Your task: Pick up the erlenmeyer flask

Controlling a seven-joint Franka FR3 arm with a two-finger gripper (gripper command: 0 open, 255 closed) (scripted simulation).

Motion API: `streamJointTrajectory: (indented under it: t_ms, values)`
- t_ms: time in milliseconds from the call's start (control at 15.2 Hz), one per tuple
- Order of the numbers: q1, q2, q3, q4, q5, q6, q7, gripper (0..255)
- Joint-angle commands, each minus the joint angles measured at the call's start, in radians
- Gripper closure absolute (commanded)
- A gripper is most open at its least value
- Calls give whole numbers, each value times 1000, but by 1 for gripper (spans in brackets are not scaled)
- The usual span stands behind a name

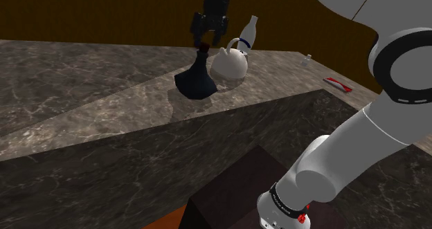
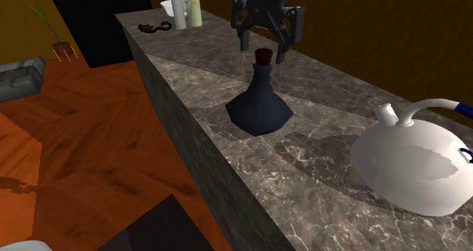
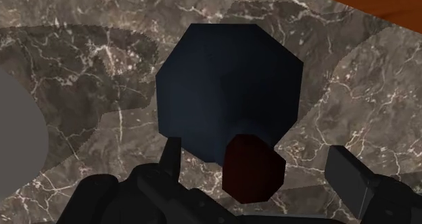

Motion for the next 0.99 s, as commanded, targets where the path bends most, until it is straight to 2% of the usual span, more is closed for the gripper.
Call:
streamJointTrajectory:
  t_ms: [0, 132, 264, 330, 924]
  values:
    - [-1, -5, -1, -33, 0, 28, -3, 0]
    - [-1, -14, -1, -78, 1, 64, -4, 0]
    - [-1, -14, -1, -78, 1, 64, -4, 0]
    - [-1, -15, -1, -79, 1, 64, -4, 255]
    - [-1, -14, -1, -78, 1, 64, -4, 255]
